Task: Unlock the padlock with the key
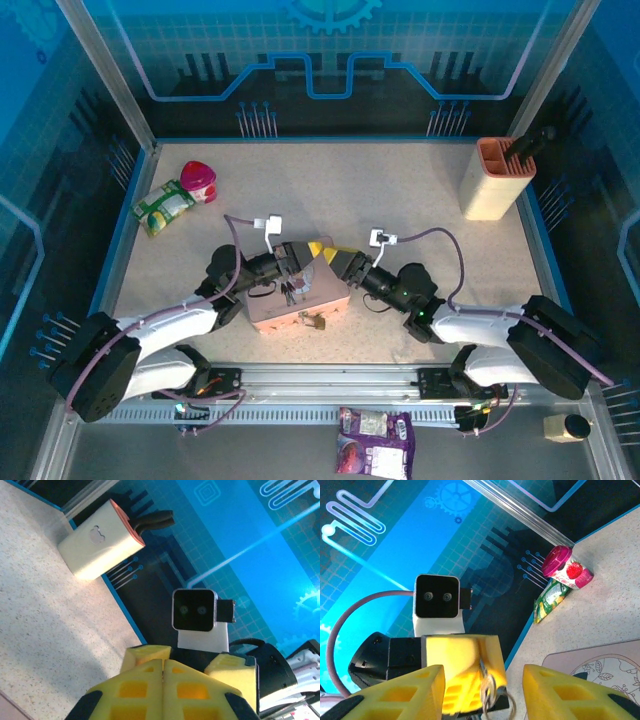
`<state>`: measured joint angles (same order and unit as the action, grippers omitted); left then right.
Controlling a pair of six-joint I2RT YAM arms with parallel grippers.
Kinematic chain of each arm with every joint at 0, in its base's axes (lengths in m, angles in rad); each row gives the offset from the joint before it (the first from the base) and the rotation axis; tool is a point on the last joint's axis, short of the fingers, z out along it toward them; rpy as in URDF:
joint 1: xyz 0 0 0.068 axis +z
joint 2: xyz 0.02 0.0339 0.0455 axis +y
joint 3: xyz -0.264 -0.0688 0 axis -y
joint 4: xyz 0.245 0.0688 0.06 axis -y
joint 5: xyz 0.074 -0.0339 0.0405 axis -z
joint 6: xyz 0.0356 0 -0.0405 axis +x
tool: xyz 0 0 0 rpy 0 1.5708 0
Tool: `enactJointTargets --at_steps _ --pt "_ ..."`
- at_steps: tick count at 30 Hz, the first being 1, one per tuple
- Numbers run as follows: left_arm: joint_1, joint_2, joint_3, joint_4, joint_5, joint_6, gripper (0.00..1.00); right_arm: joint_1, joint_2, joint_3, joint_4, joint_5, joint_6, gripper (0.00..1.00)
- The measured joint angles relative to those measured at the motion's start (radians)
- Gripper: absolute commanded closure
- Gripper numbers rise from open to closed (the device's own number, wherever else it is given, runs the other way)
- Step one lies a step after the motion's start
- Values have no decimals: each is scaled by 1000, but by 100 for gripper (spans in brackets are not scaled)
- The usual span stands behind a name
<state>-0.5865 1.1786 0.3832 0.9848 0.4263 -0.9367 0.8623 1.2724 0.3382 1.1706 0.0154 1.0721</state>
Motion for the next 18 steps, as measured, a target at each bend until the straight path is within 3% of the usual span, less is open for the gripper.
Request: enactJointTargets --at_steps 8,18 --pt "-5 6 3 8 6 0 100 -6 14 4 14 -31 18 71" --pt "-5 -4 3 4 -2 1 100 -6 13 4 2 -45 28 72"
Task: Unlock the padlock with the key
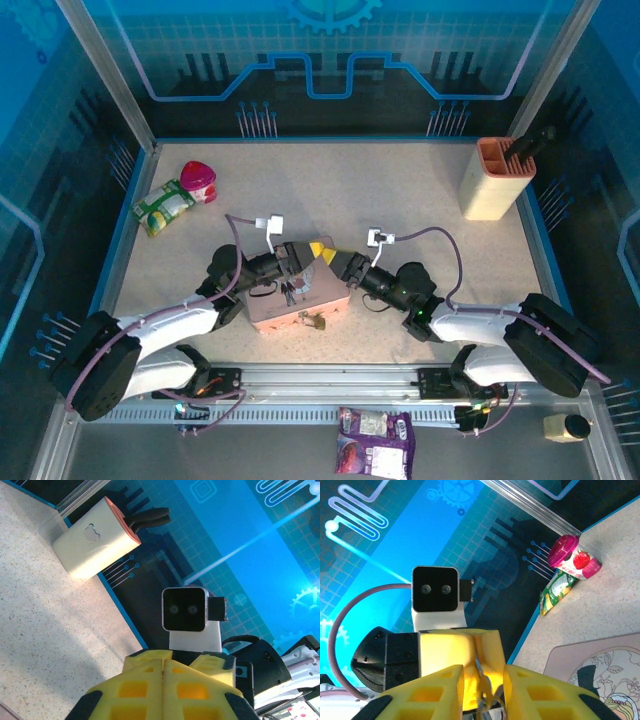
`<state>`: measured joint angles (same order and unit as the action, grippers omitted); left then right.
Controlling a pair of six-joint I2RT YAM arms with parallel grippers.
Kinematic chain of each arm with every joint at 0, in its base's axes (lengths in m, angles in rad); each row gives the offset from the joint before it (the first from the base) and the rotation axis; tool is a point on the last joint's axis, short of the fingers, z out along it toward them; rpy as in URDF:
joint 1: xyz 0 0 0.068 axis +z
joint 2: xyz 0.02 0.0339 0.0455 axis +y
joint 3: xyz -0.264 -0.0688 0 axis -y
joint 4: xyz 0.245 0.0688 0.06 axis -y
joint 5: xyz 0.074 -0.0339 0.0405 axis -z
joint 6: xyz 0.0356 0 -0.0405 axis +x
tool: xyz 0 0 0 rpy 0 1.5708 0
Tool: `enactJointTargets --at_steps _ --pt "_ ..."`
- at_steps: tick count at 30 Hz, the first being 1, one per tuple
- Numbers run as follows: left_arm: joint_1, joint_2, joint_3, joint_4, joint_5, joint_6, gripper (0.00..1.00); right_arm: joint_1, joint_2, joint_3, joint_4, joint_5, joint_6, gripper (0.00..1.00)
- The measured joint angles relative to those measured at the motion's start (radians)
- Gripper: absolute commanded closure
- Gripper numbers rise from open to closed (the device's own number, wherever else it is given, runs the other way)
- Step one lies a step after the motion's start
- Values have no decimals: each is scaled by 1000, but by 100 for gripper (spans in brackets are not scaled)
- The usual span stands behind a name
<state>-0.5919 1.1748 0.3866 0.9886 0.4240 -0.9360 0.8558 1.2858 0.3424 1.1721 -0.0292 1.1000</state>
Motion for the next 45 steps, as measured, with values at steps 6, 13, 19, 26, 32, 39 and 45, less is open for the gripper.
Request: enactJointTargets --at_steps 6,13,19,26,32,39,45 --pt "0 -19 0 -15 -15 3 100 -6 0 0 -4 -10 8 76" --pt "0 -23 0 -21 -18 3 100 -6 -1 0 -4 -18 11 82" --pt "0 -24 0 -26 -19 3 100 -6 -8 0 -5 -28 11 83" --pt "0 -35 0 -38 -26 21 100 -8 -10 0 -6 -29 11 82" --pt "1 -41 0 -45 -27 25 100 -8 -10 0 -9 -32 11 85" --pt "2 -45 0 -49 -34 29 100 -9 -10 0 -9 -32 19 91" --pt "2 -64 0 -88 -42 56 85 -13 -12 0 -24 -35 22 99"
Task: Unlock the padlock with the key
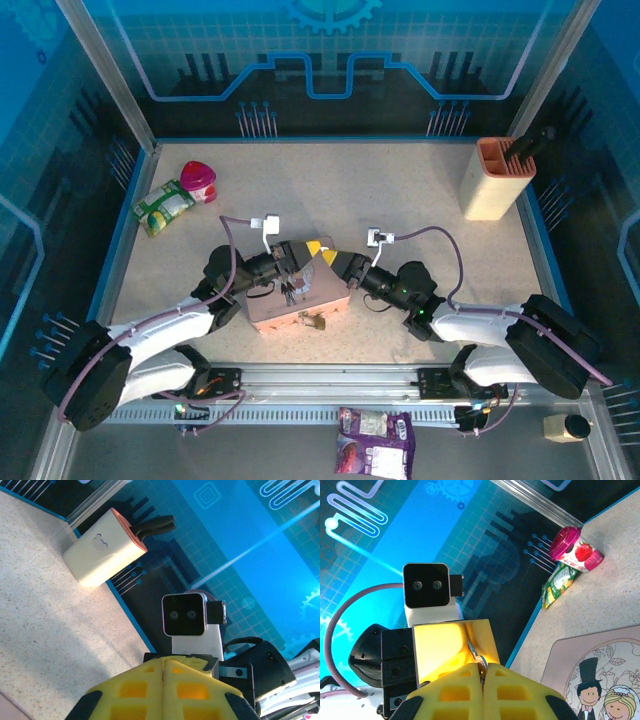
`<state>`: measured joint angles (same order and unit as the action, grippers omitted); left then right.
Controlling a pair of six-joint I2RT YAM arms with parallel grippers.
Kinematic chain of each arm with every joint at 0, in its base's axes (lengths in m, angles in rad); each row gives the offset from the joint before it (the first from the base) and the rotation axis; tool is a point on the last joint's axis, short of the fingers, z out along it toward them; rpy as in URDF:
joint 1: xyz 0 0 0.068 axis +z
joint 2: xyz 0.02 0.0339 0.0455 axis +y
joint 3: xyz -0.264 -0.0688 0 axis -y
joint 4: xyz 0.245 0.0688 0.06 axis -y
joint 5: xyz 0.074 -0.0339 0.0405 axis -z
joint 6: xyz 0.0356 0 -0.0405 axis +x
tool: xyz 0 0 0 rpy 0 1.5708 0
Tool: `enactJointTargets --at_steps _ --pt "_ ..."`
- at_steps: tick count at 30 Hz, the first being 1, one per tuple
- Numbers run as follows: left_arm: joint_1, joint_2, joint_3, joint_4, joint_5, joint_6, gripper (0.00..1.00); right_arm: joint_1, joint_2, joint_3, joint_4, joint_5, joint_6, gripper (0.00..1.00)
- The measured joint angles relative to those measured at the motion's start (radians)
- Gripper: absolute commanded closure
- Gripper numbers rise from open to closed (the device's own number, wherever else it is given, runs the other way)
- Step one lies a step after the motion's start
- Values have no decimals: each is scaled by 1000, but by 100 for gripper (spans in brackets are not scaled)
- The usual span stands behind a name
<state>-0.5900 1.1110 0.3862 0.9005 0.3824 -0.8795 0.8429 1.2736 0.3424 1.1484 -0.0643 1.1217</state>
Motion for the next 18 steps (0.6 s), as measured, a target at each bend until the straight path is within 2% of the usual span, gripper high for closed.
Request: enactJointTargets --at_steps 4,8,12,18 --pt "3 -61 6 -143 -27 56 56 -31 -48 2 -119 -20 -21 100" --pt "6 -172 81 -448 -108 146 44 -72 -167 42 -350 -23 -93 100" --pt "6 -239 241 -821 -235 237 41 -100 -294 113 -613 -4 -196 100" --pt "-24 -241 443 -1360 -436 310 36 -129 -423 149 -915 51 -328 100"
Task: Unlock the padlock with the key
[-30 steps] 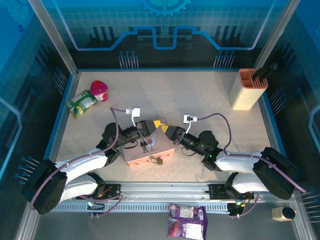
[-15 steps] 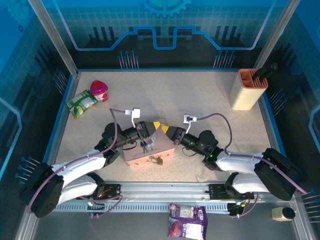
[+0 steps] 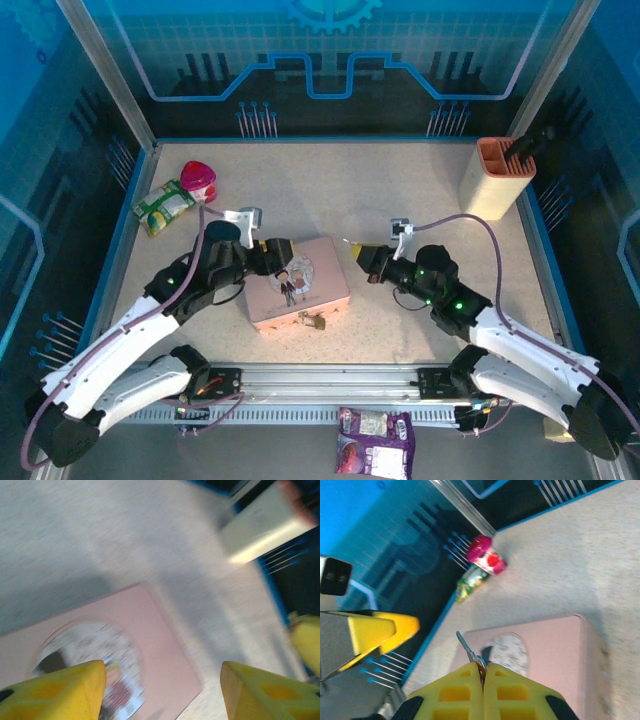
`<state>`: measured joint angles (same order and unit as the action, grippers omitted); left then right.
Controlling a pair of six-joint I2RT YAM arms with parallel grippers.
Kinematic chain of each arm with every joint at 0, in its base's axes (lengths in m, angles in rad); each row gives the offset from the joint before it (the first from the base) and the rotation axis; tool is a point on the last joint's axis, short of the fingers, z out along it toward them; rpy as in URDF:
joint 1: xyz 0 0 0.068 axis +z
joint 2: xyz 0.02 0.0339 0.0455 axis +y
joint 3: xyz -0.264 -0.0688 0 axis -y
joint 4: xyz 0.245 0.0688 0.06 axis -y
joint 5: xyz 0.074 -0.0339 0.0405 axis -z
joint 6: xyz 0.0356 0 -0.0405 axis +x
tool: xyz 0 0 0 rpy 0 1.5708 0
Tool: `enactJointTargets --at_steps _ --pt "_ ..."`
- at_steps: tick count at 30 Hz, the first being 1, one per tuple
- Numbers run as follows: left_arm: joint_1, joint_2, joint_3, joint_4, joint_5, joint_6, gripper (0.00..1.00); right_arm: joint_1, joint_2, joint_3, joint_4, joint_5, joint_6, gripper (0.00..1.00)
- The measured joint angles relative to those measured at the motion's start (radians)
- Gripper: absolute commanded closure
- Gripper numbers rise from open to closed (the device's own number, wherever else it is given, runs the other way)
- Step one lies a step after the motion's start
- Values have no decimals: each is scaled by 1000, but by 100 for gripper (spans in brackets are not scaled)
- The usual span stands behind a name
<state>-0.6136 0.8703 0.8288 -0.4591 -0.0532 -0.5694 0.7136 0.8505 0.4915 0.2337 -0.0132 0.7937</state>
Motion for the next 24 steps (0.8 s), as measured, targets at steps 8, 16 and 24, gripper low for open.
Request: enactJointTargets --at_steps 8,16,24 --pt "-212 27 22 -444 -163 -92 32 -24 -51 -4 -161 39 -77 100" --pt "-424 175 22 -629 -254 -219 23 -63 -29 -22 -164 28 -80 100" --pt "-437 184 -83 -545 -267 -267 21 -76 -11 -23 -146 3 -79 100"
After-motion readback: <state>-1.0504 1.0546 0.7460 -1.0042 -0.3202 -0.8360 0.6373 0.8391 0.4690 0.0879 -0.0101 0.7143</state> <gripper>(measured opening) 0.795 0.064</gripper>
